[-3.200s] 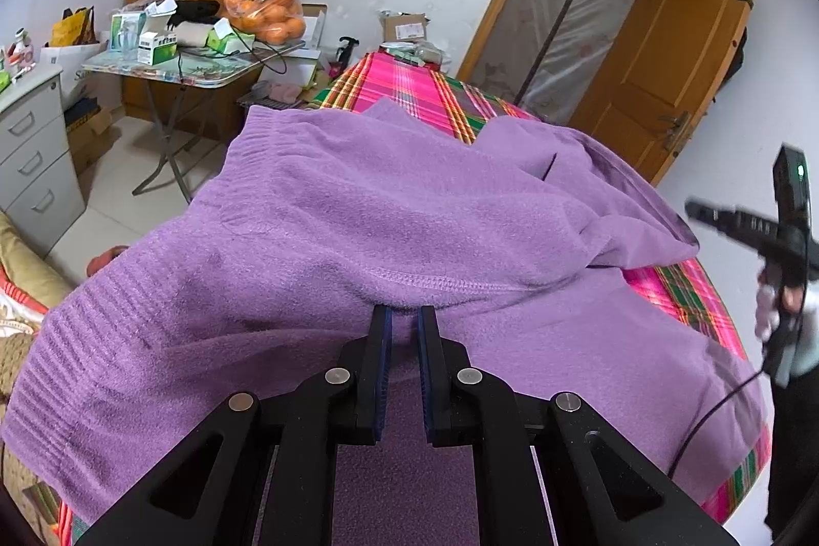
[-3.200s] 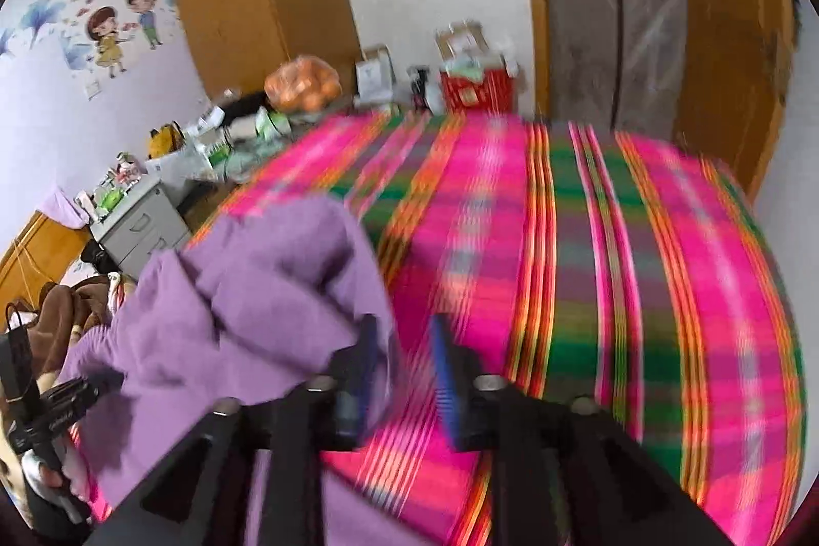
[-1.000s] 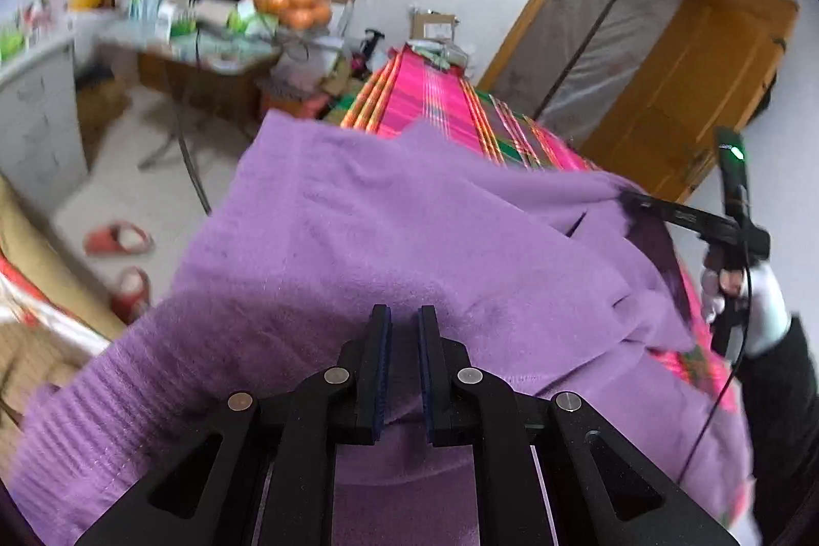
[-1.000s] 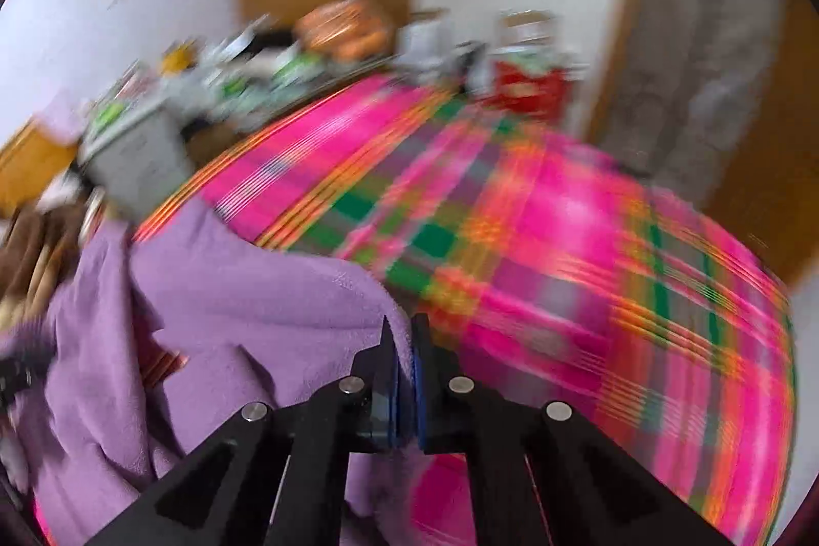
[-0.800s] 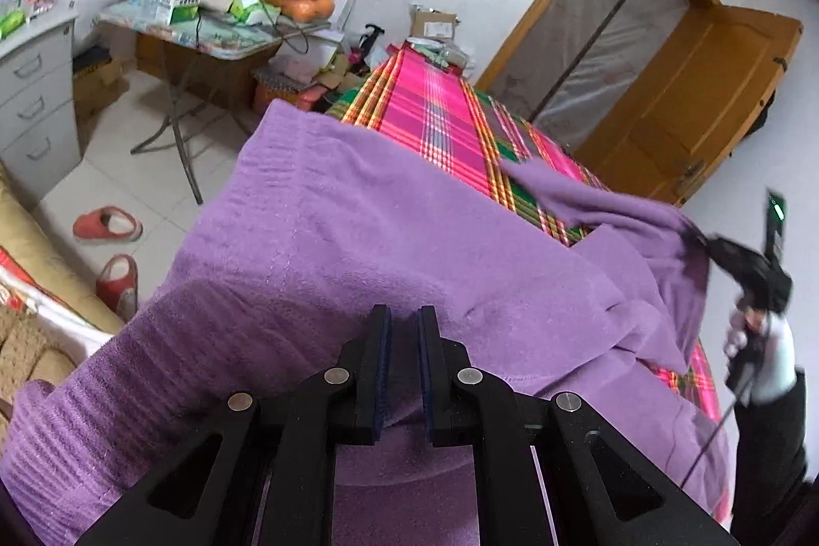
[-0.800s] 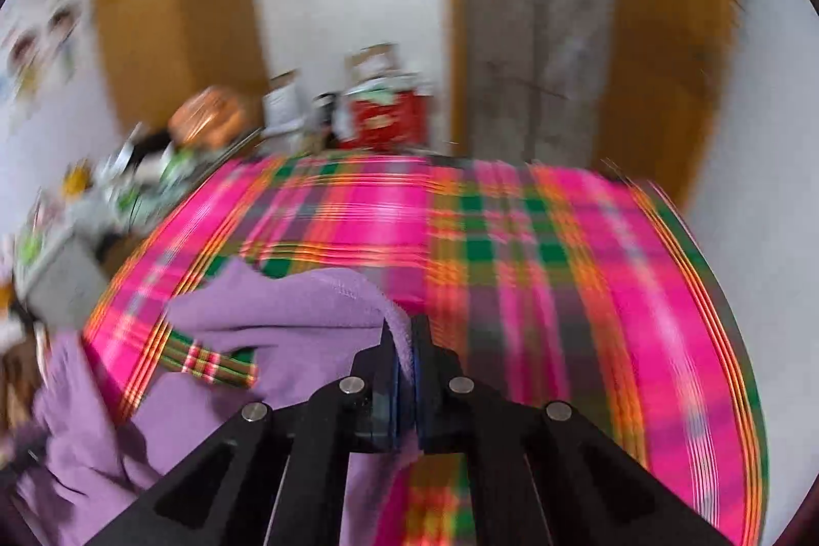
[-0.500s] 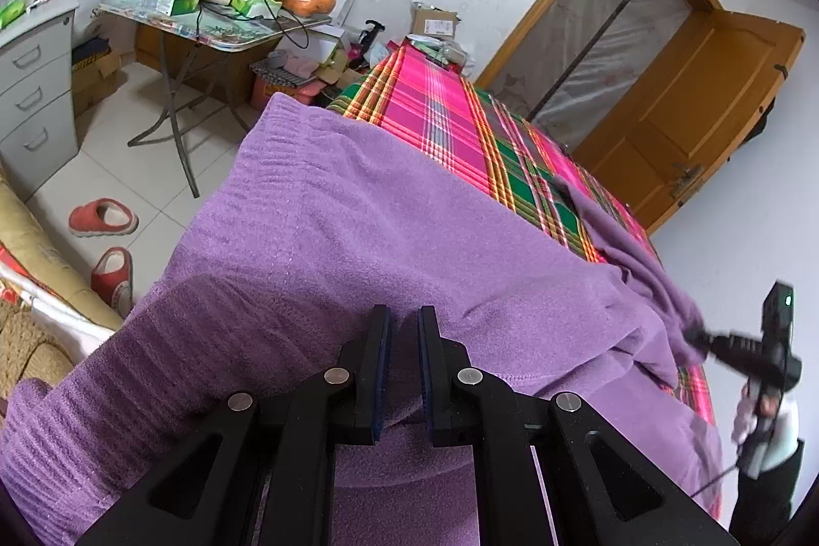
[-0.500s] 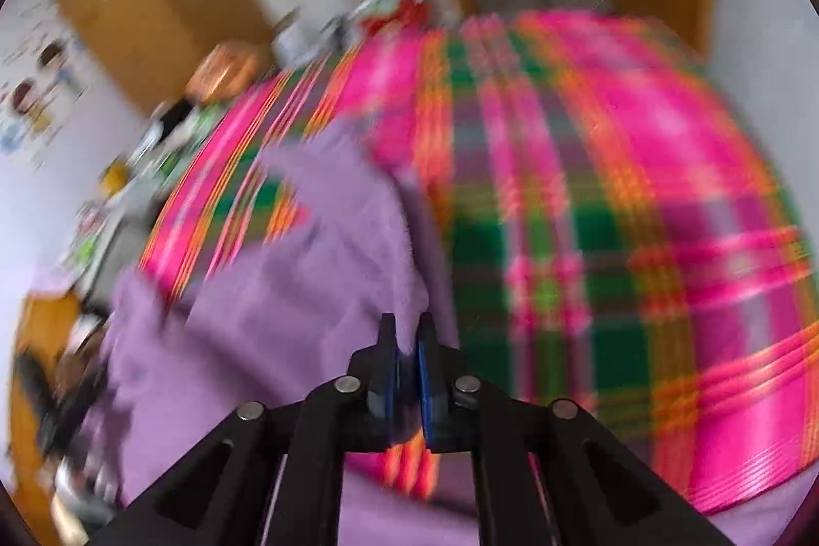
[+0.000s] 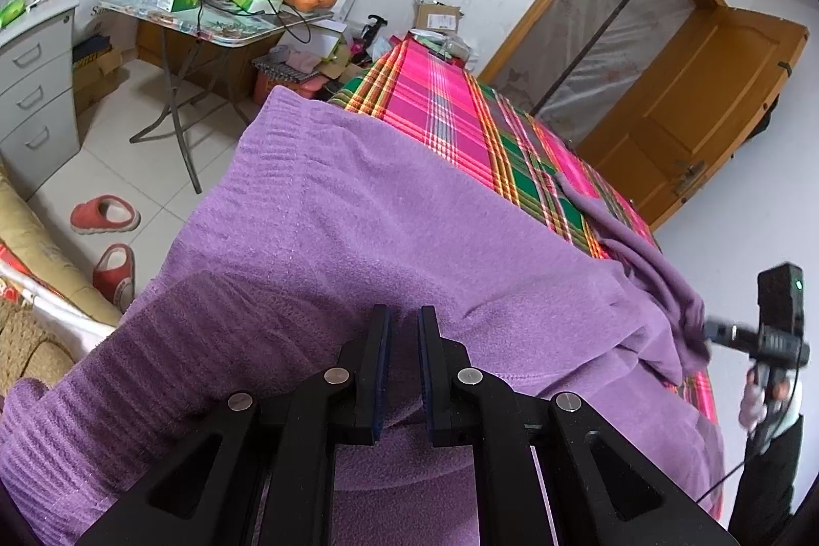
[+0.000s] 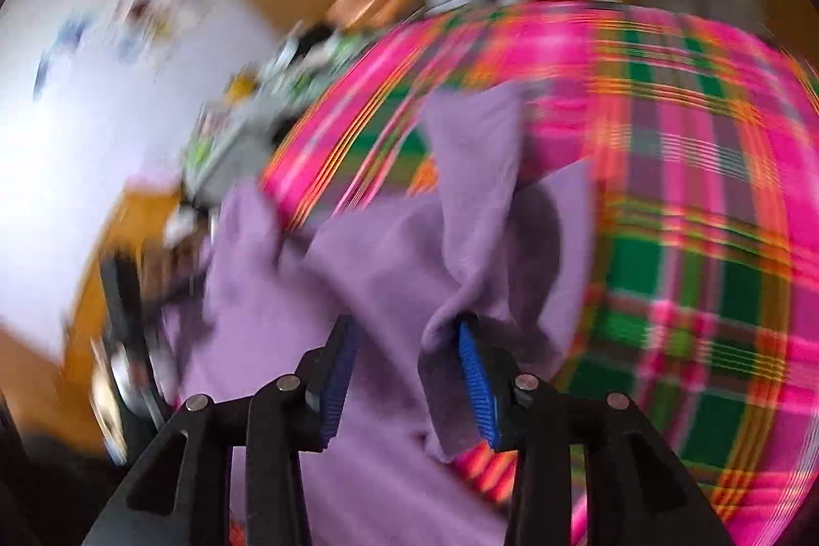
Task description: Fold clothes
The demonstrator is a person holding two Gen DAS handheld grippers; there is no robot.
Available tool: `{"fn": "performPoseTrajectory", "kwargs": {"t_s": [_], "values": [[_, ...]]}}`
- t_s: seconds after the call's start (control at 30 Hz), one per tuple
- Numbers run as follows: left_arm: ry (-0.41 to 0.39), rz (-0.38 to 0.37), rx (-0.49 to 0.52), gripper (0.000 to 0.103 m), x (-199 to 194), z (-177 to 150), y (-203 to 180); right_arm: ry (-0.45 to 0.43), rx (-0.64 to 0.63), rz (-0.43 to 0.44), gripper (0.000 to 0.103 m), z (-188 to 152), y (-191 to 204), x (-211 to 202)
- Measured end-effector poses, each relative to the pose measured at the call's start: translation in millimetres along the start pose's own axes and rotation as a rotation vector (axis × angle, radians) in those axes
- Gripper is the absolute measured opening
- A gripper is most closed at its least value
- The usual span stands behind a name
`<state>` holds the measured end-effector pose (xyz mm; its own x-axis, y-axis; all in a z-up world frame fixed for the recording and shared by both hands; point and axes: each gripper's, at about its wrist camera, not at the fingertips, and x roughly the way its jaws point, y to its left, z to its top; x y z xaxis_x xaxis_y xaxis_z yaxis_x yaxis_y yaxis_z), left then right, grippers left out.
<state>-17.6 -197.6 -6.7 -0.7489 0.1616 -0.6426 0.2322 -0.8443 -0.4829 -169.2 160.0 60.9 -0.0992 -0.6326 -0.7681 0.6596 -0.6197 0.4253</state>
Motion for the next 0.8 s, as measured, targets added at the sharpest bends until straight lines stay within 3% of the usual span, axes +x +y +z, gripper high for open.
{"fn": "performPoseTrajectory", "kwargs": {"t_s": [0.13,0.2,0.43,0.57,0.8], "values": [[-0.001,-0.003,-0.001,0.010,-1,0,0,0.090,-0.160,0.045,0.042,-25,47,21],[-0.001,-0.005,-0.001,0.010,-1,-1,0,0.090,-0.190,0.032,0.042,-32,52,17],[-0.003,-0.006,-0.001,0.010,-2,-1,0,-0.162,0.009,-0.043,0.042,7,9,-28],[-0.004,-0.007,-0.001,0.010,-2,-1,0,-0.136,0.139,-0.047,0.042,46,-30,2],[-0.005,-0.011,-0.002,0.010,-2,-1,1,-0.062,0.197,-0.080,0.042,86,-52,65]]}}
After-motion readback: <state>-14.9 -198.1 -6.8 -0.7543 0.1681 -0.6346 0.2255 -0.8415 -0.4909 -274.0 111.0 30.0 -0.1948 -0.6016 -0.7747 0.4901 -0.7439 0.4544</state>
